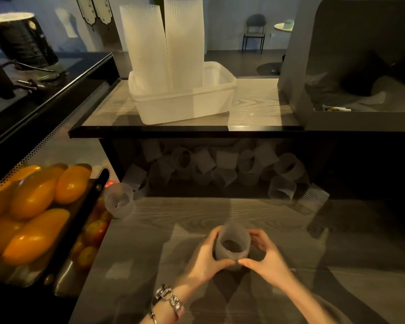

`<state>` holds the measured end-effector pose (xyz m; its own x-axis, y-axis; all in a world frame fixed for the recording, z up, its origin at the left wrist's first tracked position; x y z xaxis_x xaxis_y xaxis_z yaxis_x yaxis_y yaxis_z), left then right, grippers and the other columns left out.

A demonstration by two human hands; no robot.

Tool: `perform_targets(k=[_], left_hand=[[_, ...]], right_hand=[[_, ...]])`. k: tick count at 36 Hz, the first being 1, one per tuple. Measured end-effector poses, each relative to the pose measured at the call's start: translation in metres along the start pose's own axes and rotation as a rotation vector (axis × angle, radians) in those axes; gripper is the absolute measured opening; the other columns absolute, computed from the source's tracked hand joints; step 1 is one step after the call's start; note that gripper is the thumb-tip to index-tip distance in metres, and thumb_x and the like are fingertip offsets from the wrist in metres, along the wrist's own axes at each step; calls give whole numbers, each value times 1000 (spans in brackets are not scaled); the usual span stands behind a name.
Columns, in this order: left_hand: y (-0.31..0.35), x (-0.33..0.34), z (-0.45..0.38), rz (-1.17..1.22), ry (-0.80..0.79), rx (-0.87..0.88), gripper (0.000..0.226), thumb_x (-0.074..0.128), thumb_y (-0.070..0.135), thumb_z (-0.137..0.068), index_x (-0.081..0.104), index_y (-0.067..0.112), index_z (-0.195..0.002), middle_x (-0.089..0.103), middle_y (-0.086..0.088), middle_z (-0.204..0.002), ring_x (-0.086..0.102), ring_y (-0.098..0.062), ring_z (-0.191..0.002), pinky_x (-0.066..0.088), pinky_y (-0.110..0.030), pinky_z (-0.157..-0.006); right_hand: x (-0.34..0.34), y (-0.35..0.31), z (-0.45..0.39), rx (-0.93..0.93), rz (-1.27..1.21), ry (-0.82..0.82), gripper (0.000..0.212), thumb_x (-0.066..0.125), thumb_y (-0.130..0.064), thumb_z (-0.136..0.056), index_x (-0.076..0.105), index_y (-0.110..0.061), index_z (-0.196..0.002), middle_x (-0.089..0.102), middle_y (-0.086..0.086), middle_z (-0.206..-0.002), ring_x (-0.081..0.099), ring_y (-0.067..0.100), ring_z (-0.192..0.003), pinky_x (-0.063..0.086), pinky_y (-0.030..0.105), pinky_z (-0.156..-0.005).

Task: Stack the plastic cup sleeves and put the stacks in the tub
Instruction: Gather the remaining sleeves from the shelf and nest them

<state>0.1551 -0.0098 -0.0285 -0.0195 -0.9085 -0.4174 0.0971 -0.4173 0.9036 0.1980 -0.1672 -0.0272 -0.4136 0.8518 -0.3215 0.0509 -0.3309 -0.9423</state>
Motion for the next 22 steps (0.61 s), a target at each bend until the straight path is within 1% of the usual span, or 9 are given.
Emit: perform_targets(k=[2, 5, 9, 13, 17, 18, 19, 21, 22], left_hand=[[-2, 1, 0, -7, 2, -3, 77, 79, 26, -66, 32, 51, -122, 44, 31, -124, 42, 16, -117, 33, -4, -96], [-2, 1, -1, -18, 14, 5, 75, 78, 32, -64, 33, 52, -121, 46, 30, -124, 43, 13, -118, 34, -7, -96], [-2, 1, 0, -10, 13, 2, 78, 79, 22, -68, 29, 51, -121, 44, 25, -125, 43, 4, -121, 35, -14, -101], [6, -1, 1, -12, -26, -1, 81, 79, 21, -69, 24, 49, -122, 43, 24, -124, 43, 6, -118, 31, -3, -95], [8, -8, 3, -34, -129, -52, 101, 81, 31, -68, 13, 32, -142, 34, 17, -137, 33, 3, -127, 23, 4, -94], [10, -13, 2, -27, -134, -80, 103, 81, 34, -68, 12, 30, -145, 31, 17, -138, 29, 3, -128, 23, 1, -98], [11, -20, -1, 1, -125, -111, 101, 80, 35, -69, 14, 29, -146, 30, 16, -140, 27, 2, -131, 24, -7, -105], [18, -36, -11, 106, -79, -173, 83, 72, 33, -78, 24, 28, -144, 31, 8, -146, 28, -5, -135, 28, -25, -112], [22, -45, -19, 144, -62, -200, 72, 66, 36, -83, 27, 29, -143, 32, 5, -147, 30, -8, -135, 30, -28, -110]], right_hand=[[0, 2, -1, 6, 1, 0, 63, 84, -5, -60, 53, -28, -110, 62, -13, -113, 57, -2, -108, 43, 10, -89], [-1, 2, -2, 8, -3, -3, 64, 84, -4, -60, 53, -28, -110, 61, -12, -114, 56, -4, -107, 43, 9, -89], [-2, -2, -4, 8, 0, -22, 64, 84, -3, -60, 52, -27, -109, 59, -11, -114, 54, -8, -107, 41, 5, -86], [-4, -5, -7, 22, -16, -45, 66, 83, 3, -59, 51, -25, -109, 59, -9, -115, 55, -7, -106, 41, 5, -84], [-7, -2, -15, 69, 5, -141, 73, 80, 11, -58, 47, -23, -114, 55, -5, -120, 52, 3, -113, 43, 10, -90], [-10, 1, -18, 89, -5, -169, 72, 76, 16, -60, 46, -19, -115, 55, 0, -122, 53, 8, -113, 44, 13, -90], [-13, 2, -22, 117, -27, -188, 69, 71, 20, -63, 47, -19, -115, 54, 5, -124, 54, 12, -112, 47, 16, -88], [-21, 3, -32, 178, -44, -185, 62, 63, 22, -70, 48, -21, -112, 53, 8, -127, 55, 14, -108, 51, 16, -78], [-25, 3, -40, 195, -35, -167, 58, 61, 20, -73, 48, -19, -114, 52, 10, -129, 54, 15, -107, 51, 15, -77]])
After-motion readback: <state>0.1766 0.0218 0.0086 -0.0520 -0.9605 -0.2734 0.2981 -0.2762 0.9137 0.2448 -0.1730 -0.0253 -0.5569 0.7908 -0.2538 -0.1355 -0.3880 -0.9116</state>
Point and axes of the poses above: each hand's wrist, its own z-axis away from the middle knuckle, its own x-axis out of the palm, y = z × x, the point moved 6 cm from there along -z, towards the middle knuckle
